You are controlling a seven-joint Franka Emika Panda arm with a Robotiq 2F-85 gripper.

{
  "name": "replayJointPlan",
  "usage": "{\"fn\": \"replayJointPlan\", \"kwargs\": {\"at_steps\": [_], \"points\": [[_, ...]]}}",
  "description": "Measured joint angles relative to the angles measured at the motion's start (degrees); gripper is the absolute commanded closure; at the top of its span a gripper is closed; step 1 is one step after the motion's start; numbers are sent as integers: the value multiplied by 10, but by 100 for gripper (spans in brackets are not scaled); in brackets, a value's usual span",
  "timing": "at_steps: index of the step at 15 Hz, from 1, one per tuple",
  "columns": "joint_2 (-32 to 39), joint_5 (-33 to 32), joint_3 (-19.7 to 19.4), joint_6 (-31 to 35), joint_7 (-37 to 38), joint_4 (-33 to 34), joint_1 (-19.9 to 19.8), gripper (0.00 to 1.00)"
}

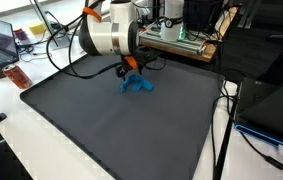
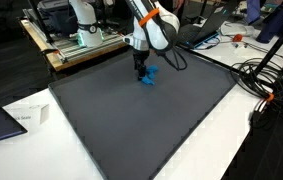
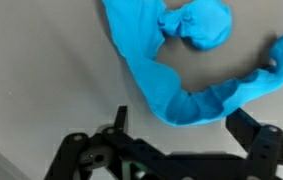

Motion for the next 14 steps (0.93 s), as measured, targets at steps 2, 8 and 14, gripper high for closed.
{"fn": "replayJointPlan", "kwargs": {"at_steps": [2,8,14], "points": [[5,0,0,0,1,8,3,0],[16,0,1,2,1,44,28,0],[42,-4,-7,32,-15,90,59,0]]}}
